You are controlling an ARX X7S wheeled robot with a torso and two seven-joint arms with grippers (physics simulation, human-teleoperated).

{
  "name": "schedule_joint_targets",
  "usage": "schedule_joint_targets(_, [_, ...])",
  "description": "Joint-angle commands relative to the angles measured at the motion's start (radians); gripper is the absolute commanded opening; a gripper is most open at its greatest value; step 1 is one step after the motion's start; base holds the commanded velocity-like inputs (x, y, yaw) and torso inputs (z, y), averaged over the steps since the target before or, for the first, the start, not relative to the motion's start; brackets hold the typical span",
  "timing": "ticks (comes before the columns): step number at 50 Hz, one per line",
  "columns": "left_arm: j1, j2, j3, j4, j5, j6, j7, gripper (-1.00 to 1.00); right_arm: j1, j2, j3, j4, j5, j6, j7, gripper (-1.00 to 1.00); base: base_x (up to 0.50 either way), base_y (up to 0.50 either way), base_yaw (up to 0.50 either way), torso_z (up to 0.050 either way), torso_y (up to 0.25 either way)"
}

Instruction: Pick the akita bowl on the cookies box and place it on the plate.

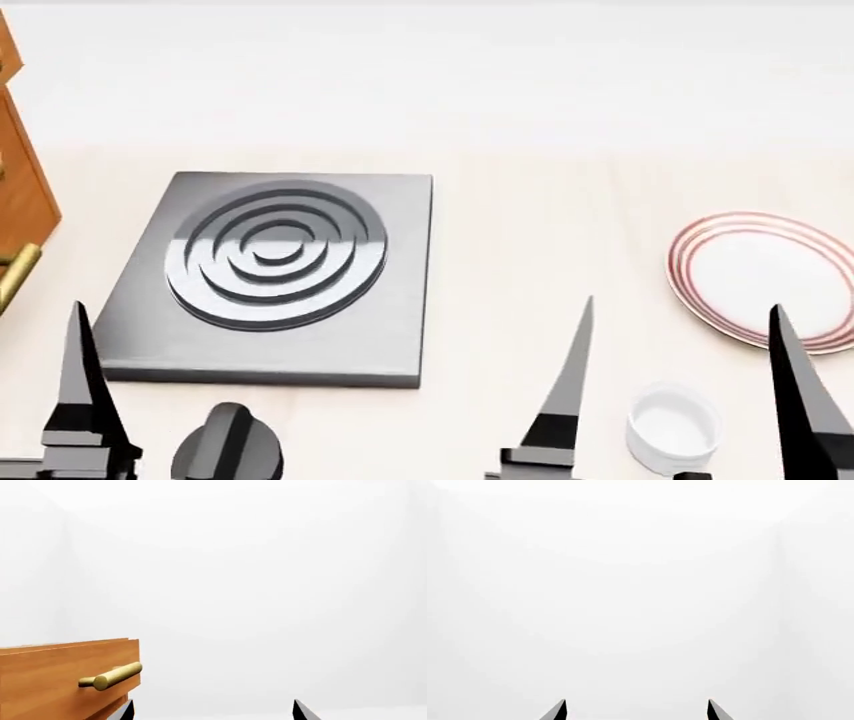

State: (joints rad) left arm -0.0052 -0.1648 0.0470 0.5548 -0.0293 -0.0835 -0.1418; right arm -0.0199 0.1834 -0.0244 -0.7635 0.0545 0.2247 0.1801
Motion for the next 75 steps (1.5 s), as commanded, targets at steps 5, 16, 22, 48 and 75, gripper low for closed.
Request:
schedule_joint_targets(5, [-0.005, -0.009, -0.01, 0.016, -0.018, 0.016, -0.022, 1.0, -0.009, 0.02, 0.006, -0.032, 0.011, -0.007, 0.009, 1.0, 0.5, 0.0, 0.0, 0.0, 0.003])
schedule_joint_targets(16, [-0.001, -0.017, -0.01, 0.02, -0.018, 0.038, -0.036, 1.0, -0.02, 0.033, 0.0, -0.043, -0.008, -0.045, 0.02, 1.0, 0.5, 0.0, 0.0, 0.0, 0.0])
schedule_joint_targets(22, [0.003, -0.02, -0.007, 0.023, -0.019, 0.048, -0.04, 1.0, -0.026, 0.036, -0.003, -0.03, 0.002, -0.063, 0.02, 1.0, 0.5, 0.0, 0.0, 0.0, 0.0])
schedule_joint_targets(48, [0.013, -0.039, 0.001, 0.019, -0.033, 0.056, -0.057, 1.0, -0.035, 0.042, 0.022, -0.034, 0.027, -0.086, 0.053, 1.0, -0.02, -0.35, 0.0, 0.0, 0.0])
schedule_joint_targets(75, [0.016, -0.055, 0.016, 0.019, -0.042, 0.059, -0.072, 1.0, -0.048, 0.067, 0.012, -0.039, 0.04, -0.108, 0.056, 1.0, -0.04, -0.5, 0.0, 0.0, 0.0])
